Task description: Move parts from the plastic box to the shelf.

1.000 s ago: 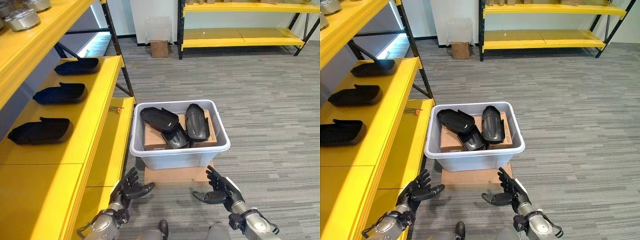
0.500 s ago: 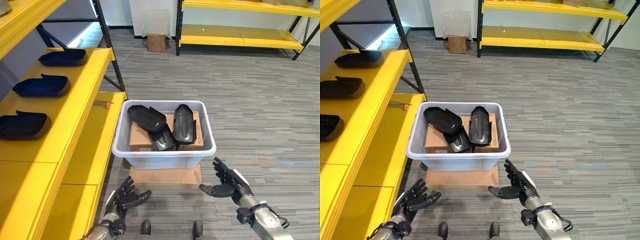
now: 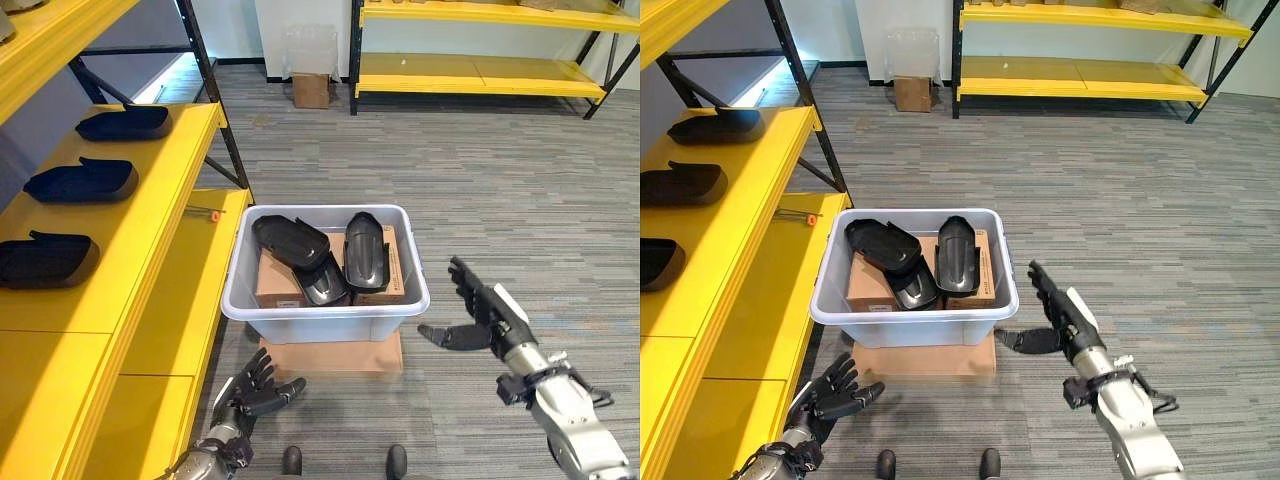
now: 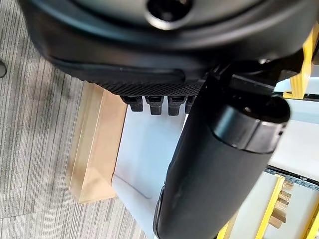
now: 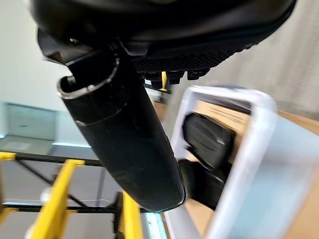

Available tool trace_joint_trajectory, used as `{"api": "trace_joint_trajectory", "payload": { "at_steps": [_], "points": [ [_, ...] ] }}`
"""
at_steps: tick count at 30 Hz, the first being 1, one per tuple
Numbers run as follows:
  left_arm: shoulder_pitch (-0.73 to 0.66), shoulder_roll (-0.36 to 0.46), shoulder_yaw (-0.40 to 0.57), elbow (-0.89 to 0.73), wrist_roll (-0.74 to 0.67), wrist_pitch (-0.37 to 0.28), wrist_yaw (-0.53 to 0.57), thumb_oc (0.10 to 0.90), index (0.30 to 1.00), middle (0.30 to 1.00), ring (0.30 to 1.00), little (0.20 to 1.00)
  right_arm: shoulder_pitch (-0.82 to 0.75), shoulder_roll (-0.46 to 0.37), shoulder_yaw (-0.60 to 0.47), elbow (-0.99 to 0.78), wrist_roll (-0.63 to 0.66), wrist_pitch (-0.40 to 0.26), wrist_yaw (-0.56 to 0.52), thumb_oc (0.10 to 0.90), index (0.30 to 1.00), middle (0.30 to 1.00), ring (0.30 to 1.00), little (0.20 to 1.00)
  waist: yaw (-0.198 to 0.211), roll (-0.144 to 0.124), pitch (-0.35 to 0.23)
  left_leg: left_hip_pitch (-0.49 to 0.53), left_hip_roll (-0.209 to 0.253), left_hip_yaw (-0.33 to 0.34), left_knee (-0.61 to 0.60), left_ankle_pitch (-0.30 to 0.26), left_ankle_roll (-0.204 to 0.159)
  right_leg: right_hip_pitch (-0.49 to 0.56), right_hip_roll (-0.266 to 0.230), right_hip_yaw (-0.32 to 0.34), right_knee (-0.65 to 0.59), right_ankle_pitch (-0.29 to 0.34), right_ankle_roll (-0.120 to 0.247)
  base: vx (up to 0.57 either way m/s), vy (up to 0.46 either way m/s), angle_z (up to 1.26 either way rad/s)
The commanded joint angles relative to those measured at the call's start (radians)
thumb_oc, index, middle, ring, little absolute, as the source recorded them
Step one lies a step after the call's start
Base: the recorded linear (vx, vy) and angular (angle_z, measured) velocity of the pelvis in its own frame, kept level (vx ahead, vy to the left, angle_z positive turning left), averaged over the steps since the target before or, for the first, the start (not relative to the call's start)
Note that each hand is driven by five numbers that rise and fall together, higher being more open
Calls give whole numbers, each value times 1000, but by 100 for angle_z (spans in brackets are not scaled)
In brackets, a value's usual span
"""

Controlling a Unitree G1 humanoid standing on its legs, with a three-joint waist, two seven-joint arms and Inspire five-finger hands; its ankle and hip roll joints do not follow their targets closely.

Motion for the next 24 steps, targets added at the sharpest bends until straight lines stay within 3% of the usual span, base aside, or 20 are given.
{"api": "trace_joint_trajectory", "payload": {
  "at_steps": [1, 7, 10, 16, 24],
  "points": [
    [-40, 28, 20, -93, 3, -63, -37, 900, 1000, 1000, 1000, 1000, -161, -55, -27, -93, -19, -113, -38, 900, 1000, 1000, 1000, 1000, 47, -20, -56, 49, 84, -9, 13, -88, -1, -50, -98, 16, 122, -97, 58, 0, 0, 0],
    [-40, 62, -2, -120, -12, -49, -44, 900, 1000, 1000, 1000, 1000, -383, -156, 41, -37, -112, -88, -89, 900, 1000, 1000, 1000, 1000, 68, -24, -39, 24, 83, -9, 18, -83, -3, -68, -99, 21, 117, -87, 58, -33, 1, -1],
    [-64, 93, -22, -121, -25, -48, -41, 900, 1000, 1000, 1000, 1000, -577, -215, 126, 6, -211, -65, -119, 900, 1000, 1000, 1000, 1000, 85, -26, -5, -22, 79, -20, 22, -67, -4, -103, -104, 19, 118, -76, 56, -137, 4, -1],
    [-95, 123, -41, -136, -39, -55, -27, 900, 1000, 1000, 1000, 1000, -820, -232, 268, 120, -266, -29, -146, 900, 1000, 1000, 1000, 1000, 97, -24, 47, -92, 74, -27, 38, -47, -4, -173, -107, 27, 136, -61, 52, -114, 5, 1],
    [-163, 151, -74, -129, -50, -75, -1, 900, 1000, 1000, 1000, 1000, -1049, -173, 435, 341, -349, 10, -184, 900, 1000, 1000, 1000, 1000, 112, -27, 106, -172, 63, -33, 74, -39, -4, -243, -113, 37, 160, -49, 49, -77, 4, 1]
  ]
}}
